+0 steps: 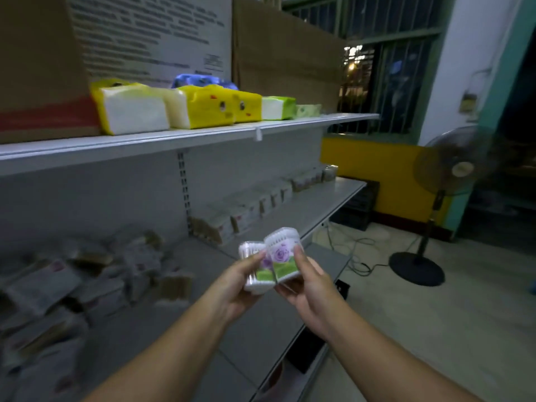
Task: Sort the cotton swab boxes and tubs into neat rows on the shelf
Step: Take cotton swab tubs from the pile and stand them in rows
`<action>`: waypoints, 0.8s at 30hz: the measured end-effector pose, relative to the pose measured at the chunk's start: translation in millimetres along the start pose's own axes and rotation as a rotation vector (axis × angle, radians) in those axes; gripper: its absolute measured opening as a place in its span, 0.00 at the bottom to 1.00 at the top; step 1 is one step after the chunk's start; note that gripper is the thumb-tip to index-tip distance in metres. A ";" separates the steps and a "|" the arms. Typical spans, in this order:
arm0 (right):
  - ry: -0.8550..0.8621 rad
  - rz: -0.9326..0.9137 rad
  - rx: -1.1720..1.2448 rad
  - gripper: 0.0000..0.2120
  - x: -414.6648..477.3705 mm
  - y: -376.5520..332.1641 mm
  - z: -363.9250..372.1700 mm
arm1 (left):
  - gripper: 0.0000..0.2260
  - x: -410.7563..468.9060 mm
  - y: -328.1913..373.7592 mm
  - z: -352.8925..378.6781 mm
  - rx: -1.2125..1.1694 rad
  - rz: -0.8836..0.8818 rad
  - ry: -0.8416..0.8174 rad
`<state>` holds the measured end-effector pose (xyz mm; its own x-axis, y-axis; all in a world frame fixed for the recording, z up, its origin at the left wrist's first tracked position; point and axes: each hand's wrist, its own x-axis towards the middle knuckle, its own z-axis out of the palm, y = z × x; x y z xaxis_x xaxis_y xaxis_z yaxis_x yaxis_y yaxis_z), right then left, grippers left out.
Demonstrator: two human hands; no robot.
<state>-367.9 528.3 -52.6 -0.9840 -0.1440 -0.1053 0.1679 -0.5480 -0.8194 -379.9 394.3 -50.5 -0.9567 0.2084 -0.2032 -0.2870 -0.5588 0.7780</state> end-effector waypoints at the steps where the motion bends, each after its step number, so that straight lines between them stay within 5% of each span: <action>1: 0.002 -0.024 0.002 0.19 4.3 -9.7 -14.7 | 0.16 13.2 -5.5 8.9 0.009 0.002 -0.006; 9: 0.200 -0.078 -0.039 0.22 81.3 -72.8 -109.0 | 0.08 148.8 -26.1 56.5 -0.051 -0.136 -0.030; 14: 0.275 -0.110 -0.098 0.12 157.4 -118.4 -159.9 | 0.17 248.5 -39.9 83.6 -0.084 -0.195 -0.114; 17: 0.347 -0.106 -0.196 0.11 200.4 -148.4 -189.1 | 0.23 304.5 -42.3 103.0 -0.004 -0.149 -0.149; 24: 0.443 -0.100 -0.276 0.07 302.8 -190.7 -272.3 | 0.18 434.6 -45.2 148.4 0.232 0.001 -0.165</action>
<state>-714.3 813.6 -81.7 -0.9355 0.2926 -0.1980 0.1084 -0.2957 -0.9491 -775.5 629.3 -85.7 -0.9306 0.3466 -0.1181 -0.2494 -0.3640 0.8974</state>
